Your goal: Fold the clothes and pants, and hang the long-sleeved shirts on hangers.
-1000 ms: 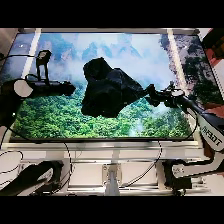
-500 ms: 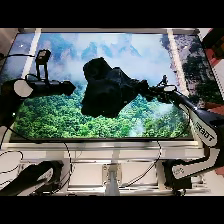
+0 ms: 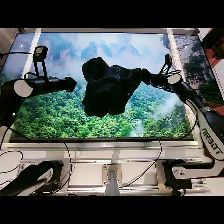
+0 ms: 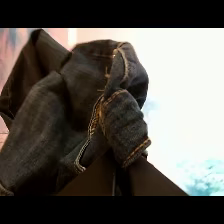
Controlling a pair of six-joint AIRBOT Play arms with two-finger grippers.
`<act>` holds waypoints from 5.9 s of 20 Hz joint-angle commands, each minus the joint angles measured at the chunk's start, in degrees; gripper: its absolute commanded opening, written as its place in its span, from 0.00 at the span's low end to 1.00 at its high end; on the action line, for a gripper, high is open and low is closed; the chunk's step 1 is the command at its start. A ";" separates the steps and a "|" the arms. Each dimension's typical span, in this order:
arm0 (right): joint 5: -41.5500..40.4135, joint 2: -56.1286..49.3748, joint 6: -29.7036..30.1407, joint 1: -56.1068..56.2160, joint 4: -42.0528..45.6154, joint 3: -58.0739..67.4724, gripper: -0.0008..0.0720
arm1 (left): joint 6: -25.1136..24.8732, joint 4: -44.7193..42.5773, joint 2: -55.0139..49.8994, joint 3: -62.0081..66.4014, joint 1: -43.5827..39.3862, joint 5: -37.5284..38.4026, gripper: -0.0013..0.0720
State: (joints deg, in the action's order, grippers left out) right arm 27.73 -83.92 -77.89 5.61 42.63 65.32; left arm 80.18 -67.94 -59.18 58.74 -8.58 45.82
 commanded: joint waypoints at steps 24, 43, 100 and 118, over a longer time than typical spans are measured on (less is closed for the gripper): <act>-3.91 11.43 0.61 -29.55 24.61 0.81 0.34 | -0.02 20.68 -17.88 0.00 -15.37 -7.48 0.98; 22.80 3.76 -4.74 -44.96 5.57 -17.92 0.56 | -0.04 20.39 -17.90 -0.02 -15.34 -15.74 0.98; 15.58 14.34 -4.96 -32.76 21.00 8.31 0.06 | -34.16 37.62 -16.33 24.22 -4.00 -21.94 0.06; 35.50 13.73 -5.16 -32.76 38.77 10.21 0.06 | 1.07 -23.12 -3.37 17.88 18.58 24.41 0.06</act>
State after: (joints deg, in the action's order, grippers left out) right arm 59.29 -69.91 -82.98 -27.16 76.07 75.61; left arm 75.61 -82.81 -62.15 79.00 6.00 59.07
